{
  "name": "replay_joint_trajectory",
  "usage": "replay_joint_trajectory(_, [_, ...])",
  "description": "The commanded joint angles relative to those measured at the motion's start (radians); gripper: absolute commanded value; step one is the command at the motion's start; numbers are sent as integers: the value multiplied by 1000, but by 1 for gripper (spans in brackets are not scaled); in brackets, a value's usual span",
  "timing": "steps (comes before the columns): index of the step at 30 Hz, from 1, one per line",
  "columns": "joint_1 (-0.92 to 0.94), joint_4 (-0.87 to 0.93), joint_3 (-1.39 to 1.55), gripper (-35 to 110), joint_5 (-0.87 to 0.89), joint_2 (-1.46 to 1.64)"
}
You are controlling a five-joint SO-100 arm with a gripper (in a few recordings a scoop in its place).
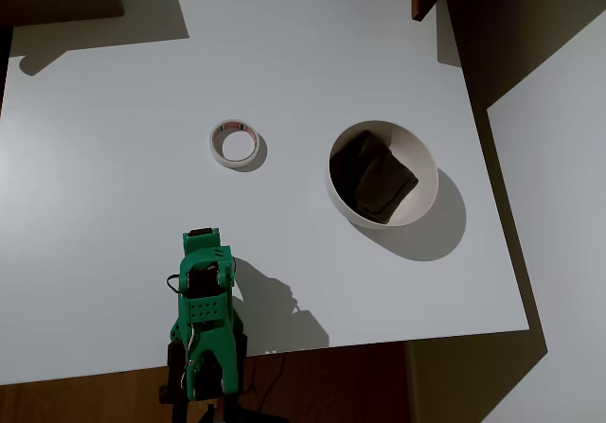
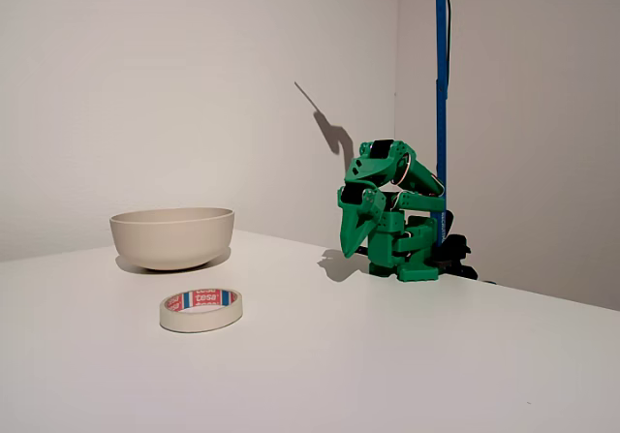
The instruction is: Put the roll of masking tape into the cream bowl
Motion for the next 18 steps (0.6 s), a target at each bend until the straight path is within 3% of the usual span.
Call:
replay_joint_trajectory(1, [-12,2,-9,-8,-11,9])
replay_joint_trajectory(18, [-67,2,-9,-8,-63,9])
